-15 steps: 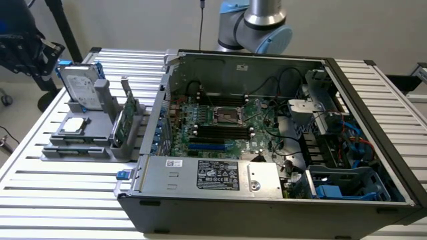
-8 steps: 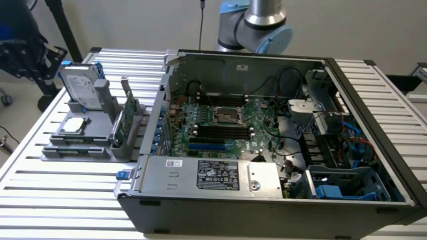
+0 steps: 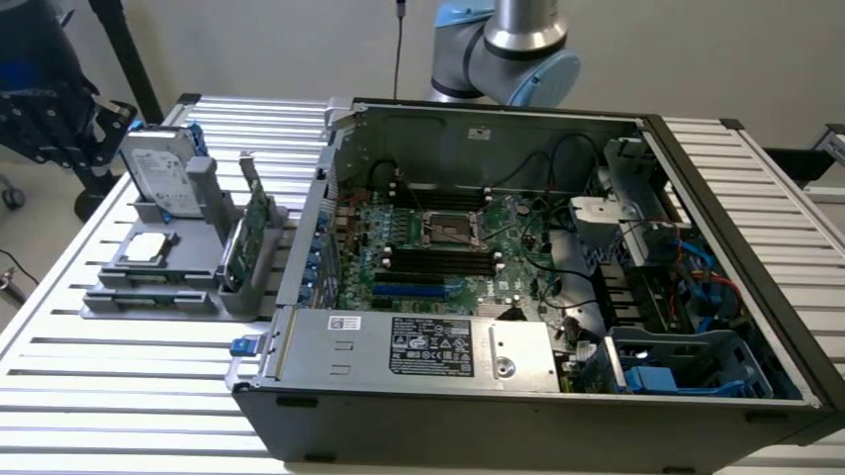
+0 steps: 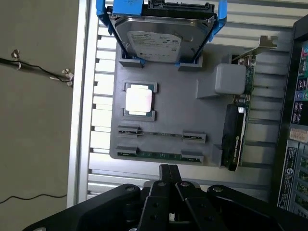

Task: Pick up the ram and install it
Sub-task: 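Reach for the ram, then pick up the ram and move it above insertion slot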

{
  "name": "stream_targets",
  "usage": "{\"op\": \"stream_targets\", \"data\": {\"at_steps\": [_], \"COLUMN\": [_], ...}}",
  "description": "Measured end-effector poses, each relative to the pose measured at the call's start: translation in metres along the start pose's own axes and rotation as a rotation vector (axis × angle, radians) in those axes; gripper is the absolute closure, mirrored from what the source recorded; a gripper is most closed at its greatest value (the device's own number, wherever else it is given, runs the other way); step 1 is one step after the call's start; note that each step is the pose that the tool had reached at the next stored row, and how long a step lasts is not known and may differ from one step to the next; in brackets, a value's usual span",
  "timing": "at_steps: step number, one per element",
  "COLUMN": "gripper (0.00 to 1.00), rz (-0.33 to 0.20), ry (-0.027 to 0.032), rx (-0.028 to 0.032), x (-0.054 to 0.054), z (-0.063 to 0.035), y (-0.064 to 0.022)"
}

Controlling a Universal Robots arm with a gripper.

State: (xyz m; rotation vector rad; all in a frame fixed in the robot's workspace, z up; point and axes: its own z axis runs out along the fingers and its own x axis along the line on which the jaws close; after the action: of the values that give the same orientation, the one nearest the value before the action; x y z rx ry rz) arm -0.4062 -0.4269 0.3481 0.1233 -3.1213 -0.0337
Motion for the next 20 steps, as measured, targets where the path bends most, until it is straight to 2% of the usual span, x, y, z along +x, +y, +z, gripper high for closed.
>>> {"op": "stream_targets", "data": {"at_steps": [14, 20], "gripper": [0.89, 0.89], "rz": [-0.002, -0.099], "ry": [-0.0001, 0.0021], "rx": [-0.0001, 0.0017], "x": [0.0000, 0.0000], "z": [0.0001, 0.0005], "y": [-0.0002, -0.0003]}}
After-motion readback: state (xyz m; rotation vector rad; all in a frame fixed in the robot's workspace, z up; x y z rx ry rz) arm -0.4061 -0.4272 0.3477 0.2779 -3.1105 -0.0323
